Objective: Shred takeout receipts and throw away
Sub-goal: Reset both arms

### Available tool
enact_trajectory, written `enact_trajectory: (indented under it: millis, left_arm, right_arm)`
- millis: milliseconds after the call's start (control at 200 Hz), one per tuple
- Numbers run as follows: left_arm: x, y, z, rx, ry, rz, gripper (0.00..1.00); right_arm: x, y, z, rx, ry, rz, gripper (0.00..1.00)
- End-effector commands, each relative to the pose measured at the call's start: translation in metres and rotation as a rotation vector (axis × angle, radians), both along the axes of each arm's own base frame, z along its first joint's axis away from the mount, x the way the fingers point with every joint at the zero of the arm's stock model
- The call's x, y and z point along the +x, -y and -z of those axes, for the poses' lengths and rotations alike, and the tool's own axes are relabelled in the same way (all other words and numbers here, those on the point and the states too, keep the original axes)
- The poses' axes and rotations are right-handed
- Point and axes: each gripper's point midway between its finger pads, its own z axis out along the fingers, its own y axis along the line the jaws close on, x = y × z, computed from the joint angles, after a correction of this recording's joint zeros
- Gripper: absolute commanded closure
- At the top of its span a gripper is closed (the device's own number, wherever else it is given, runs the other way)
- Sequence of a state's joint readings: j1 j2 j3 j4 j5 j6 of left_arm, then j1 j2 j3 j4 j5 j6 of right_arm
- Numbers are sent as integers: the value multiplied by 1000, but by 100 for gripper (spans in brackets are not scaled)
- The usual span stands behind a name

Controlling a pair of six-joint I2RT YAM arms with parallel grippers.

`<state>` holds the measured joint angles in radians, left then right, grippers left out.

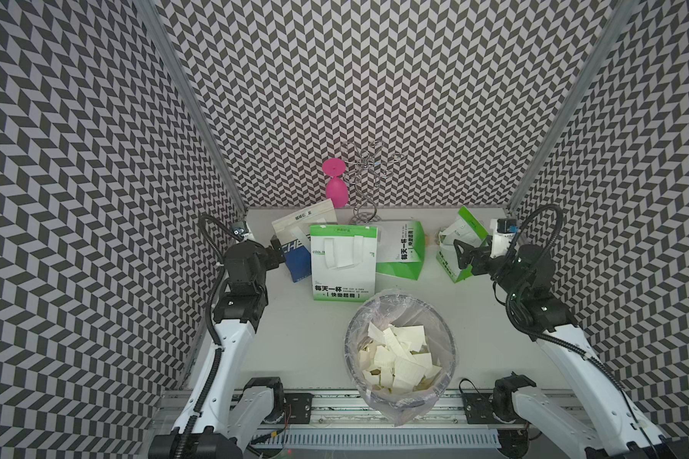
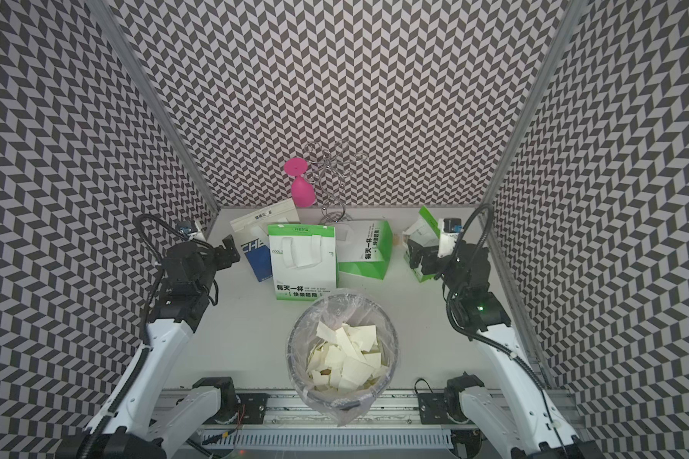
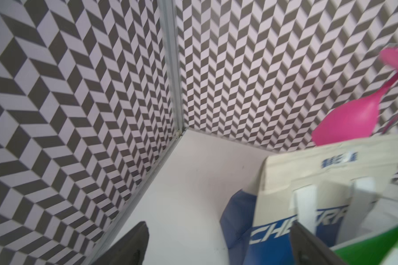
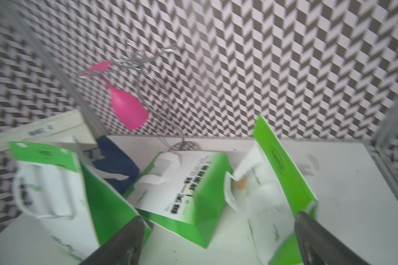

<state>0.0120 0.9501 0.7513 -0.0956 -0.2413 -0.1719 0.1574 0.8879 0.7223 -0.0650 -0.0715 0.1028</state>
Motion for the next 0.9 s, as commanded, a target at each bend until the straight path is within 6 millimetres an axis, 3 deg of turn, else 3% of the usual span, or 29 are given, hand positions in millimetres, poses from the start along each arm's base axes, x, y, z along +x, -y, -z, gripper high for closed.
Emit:
enact_trajectory:
  millis: [0, 60, 265, 501, 891]
  left_arm:
    - [1, -19, -1, -9, 108, -110, 0]
    - [2, -23, 17, -8, 98, -136, 0]
    - [5, -27, 53, -28, 107, -161, 0]
    - [9, -22, 97, 2, 75, -128, 0]
    - [11, -16, 115, 72, 90, -74, 0]
  right_arm:
    - [5, 46, -4, 16, 152, 259, 1]
    - [5, 60, 4, 30, 200, 339, 0]
    - [13, 74, 52, -59, 167, 421, 1]
    - [20, 80, 79, -74, 146, 417, 1]
    - [24, 74, 103, -50, 212, 374, 1]
